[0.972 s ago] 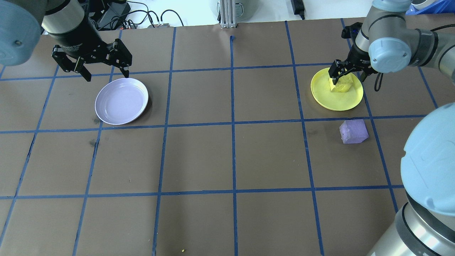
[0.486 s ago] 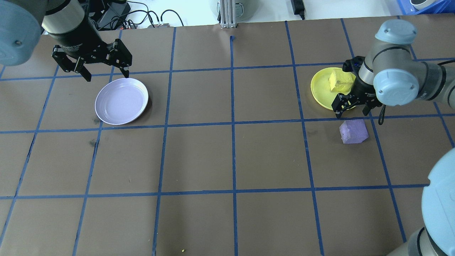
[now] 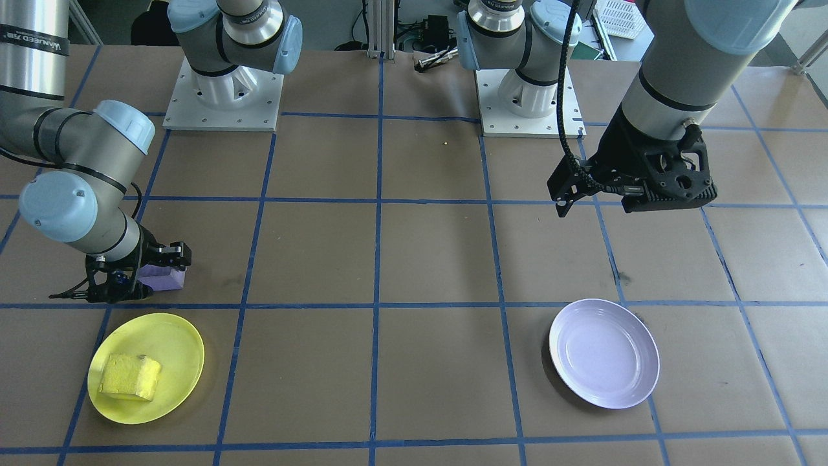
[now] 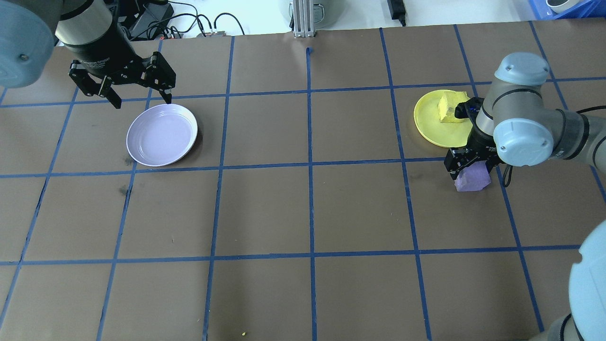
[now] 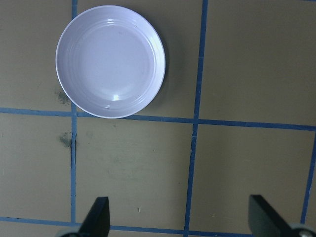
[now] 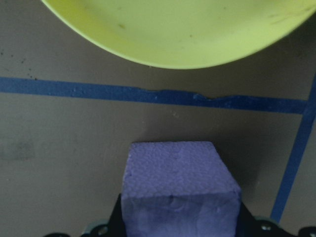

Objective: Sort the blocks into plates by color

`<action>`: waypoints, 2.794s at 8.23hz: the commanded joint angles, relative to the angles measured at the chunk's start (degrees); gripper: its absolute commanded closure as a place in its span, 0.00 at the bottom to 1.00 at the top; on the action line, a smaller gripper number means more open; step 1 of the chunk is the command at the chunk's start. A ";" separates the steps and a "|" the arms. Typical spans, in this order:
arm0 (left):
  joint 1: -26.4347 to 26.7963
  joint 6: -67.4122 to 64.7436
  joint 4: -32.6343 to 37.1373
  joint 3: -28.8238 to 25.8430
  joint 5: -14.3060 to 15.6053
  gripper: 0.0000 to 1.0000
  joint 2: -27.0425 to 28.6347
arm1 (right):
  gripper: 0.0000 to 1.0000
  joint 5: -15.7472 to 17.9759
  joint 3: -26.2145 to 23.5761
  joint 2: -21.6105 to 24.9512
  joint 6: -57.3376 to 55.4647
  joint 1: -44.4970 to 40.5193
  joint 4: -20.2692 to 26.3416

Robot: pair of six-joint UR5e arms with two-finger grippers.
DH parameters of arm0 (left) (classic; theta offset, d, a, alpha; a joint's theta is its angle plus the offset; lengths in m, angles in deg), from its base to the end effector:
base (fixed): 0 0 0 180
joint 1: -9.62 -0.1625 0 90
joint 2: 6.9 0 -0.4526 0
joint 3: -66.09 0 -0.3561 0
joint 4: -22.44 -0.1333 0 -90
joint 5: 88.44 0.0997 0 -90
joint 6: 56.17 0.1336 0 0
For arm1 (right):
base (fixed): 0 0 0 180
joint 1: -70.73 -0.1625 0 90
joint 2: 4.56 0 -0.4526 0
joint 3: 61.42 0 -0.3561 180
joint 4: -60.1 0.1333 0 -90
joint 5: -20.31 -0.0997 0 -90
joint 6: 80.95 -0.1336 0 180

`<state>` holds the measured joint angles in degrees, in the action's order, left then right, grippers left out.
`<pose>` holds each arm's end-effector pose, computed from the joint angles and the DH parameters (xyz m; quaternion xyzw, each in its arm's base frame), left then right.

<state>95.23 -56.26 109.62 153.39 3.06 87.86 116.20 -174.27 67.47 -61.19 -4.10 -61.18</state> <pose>-0.0915 -0.5034 0.4685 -0.0392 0.9991 -0.0061 0.0133 -0.0116 -0.4998 0.2127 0.0441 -0.9943 -0.0946 0.0239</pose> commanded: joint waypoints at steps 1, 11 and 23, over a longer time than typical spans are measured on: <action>0.00 0.00 0.00 -0.02 -0.01 0.00 -0.01 | 0.87 -0.52 -0.27 1.78 -3.21 -0.58 0.78; 0.00 0.18 0.09 0.06 0.78 0.00 -0.10 | 0.72 -9.85 17.72 -10.66 -45.33 -47.59 -5.27; 9.13 -15.46 0.00 8.83 -9.03 0.00 2.10 | 0.00 -9.15 17.48 11.71 -26.54 -17.74 20.81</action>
<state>101.48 -69.65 109.61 158.82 -1.99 89.89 107.04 -156.86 75.20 -92.71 -28.29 -45.26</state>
